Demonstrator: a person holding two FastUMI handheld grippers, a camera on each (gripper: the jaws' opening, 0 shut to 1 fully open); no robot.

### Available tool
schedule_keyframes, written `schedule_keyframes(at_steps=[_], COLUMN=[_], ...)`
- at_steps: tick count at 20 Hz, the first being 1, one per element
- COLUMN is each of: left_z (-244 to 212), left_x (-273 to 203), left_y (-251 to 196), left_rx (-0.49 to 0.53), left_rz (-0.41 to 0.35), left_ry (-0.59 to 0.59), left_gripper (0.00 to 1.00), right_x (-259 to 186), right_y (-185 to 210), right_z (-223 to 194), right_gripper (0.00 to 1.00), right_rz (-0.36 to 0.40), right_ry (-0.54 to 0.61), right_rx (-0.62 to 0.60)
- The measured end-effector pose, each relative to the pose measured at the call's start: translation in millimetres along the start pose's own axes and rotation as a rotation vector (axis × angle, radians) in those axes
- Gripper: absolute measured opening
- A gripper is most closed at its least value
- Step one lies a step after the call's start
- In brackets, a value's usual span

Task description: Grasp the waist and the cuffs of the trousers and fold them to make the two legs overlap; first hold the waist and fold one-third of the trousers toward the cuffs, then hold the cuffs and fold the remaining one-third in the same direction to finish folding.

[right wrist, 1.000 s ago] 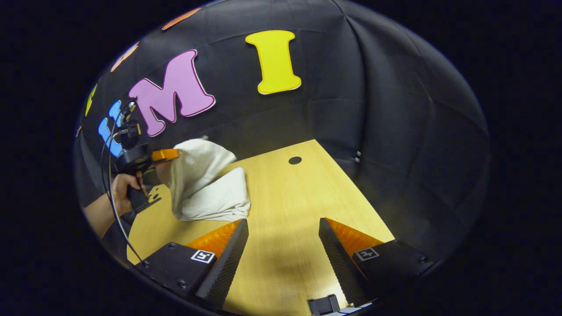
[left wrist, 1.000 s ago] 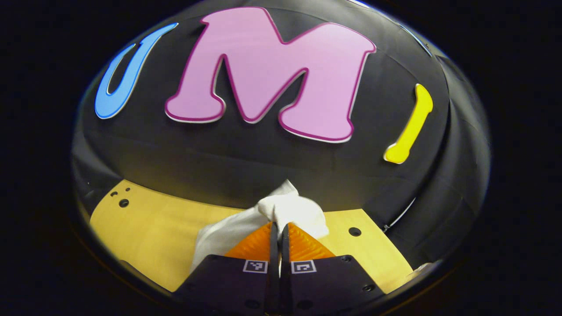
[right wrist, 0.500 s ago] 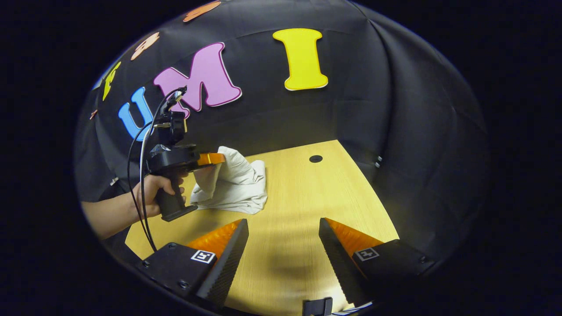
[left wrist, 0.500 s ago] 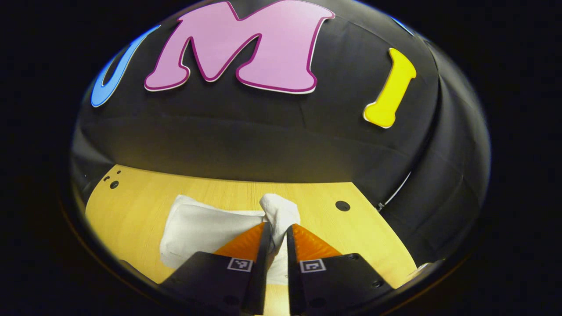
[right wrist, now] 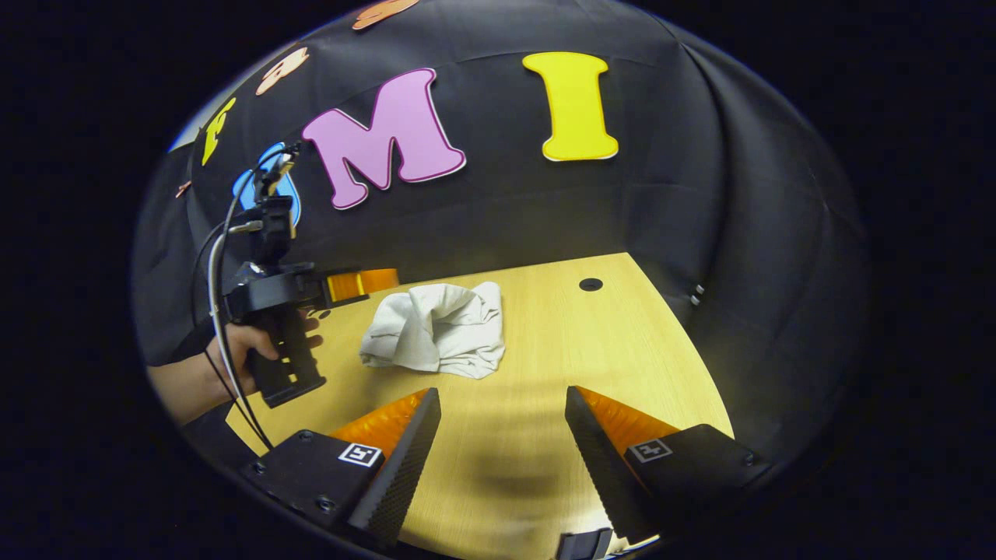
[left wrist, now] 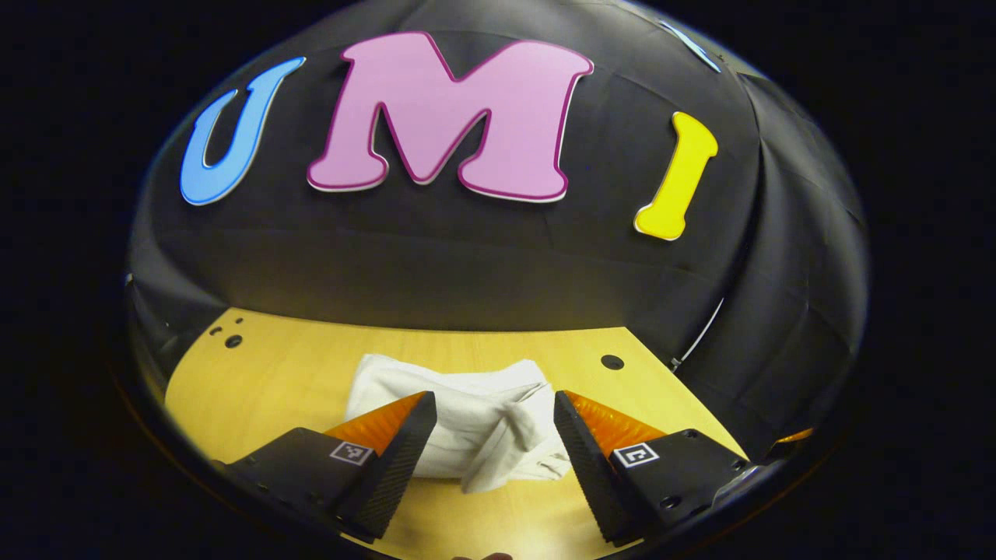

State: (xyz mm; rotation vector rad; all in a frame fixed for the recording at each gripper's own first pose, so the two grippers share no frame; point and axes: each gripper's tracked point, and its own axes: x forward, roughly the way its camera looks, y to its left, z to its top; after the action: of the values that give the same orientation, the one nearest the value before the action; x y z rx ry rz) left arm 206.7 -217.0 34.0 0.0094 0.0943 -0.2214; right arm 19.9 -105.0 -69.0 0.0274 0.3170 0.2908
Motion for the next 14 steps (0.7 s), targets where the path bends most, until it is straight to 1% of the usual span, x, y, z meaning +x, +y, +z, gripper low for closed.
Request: schedule_keyframes(at_steps=[4,6,8,10,11,12,14], left_z=[9.3,8.1,1.6,-13.6,-30.1,-38.5,-59.7], left_x=[-79.4,-122.0,-166.7,-201.9,-227.5,-242.3,-276.7], left_y=[39.6,56.8,79.0,94.7,99.7,103.1,123.2], left_rx=[0.071,0.100,0.109,0.057,-0.003,-0.023,-0.030], left_rz=[0.055,0.080,0.124,0.162,0.171,0.177,0.242], left_ry=[-0.082,-0.112,-0.129,-0.127,-0.122,-0.129,-0.138], left_gripper=[0.96,0.96,0.96,0.96,0.96,0.96,0.96], right_x=[-8.0,-17.0,-30.0,-44.0,-54.3,-65.6,-84.4], right_y=[24.4,45.8,71.6,102.3,119.7,136.3,162.7], right_z=[5.4,9.6,15.4,18.5,18.6,17.8,9.5], right_gripper=[0.99,0.99,0.99,0.98,0.99,0.98,0.98], right_rz=[-0.030,-0.033,-0.035,-0.018,-0.015,-0.013,-0.007], right_ry=[-0.034,-0.053,-0.088,-0.132,-0.156,-0.188,-0.218], right_rx=[-0.020,-0.003,-0.019,-0.041,-0.061,-0.093,-0.144])
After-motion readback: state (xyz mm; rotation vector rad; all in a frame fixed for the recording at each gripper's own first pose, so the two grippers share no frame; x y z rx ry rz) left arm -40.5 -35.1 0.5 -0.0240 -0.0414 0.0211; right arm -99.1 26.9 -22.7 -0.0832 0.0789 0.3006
